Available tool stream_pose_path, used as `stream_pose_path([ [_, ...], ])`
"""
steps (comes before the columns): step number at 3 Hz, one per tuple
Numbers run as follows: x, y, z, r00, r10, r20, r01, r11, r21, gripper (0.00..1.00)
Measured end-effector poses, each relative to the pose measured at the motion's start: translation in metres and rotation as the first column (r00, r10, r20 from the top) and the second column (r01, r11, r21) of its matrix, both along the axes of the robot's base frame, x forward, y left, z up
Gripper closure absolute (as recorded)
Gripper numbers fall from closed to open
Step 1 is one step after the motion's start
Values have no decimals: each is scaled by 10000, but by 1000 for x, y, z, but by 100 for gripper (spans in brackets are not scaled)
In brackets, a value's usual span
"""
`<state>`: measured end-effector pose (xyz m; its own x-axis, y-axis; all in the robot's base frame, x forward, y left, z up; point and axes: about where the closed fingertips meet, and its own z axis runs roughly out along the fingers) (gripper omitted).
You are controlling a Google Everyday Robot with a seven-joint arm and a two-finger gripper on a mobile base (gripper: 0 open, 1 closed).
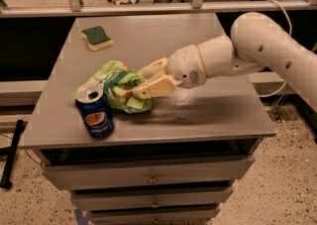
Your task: Move green rice chip bag near pepsi can
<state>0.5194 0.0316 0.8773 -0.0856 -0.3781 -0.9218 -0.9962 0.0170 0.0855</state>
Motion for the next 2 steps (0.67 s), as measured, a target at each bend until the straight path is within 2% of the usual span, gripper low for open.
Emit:
stream_pose_path([
  [1,-1,0,-5,10000,27,-42,-27,10000,-63,13],
  [2,-1,-1,-8,10000,44,-61,-44,9999,-119,0],
])
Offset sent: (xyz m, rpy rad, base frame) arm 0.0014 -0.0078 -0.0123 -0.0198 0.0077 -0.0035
